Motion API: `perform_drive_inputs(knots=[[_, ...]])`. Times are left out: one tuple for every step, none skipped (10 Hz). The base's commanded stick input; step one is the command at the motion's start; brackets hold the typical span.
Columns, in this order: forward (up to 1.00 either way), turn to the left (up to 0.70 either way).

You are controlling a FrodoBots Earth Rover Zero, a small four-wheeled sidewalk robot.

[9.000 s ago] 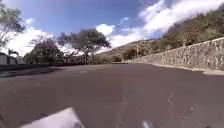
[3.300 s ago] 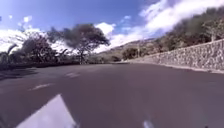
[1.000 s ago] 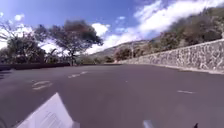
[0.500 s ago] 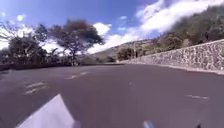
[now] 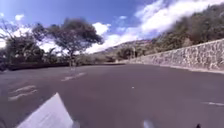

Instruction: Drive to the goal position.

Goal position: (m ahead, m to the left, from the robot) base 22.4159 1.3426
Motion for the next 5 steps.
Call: perform_drive_inputs(knots=[[0.70, -0.35], [0.70, -0.35], [0.70, -0.35], [0.70, -0.35], [0.70, -0.08]])
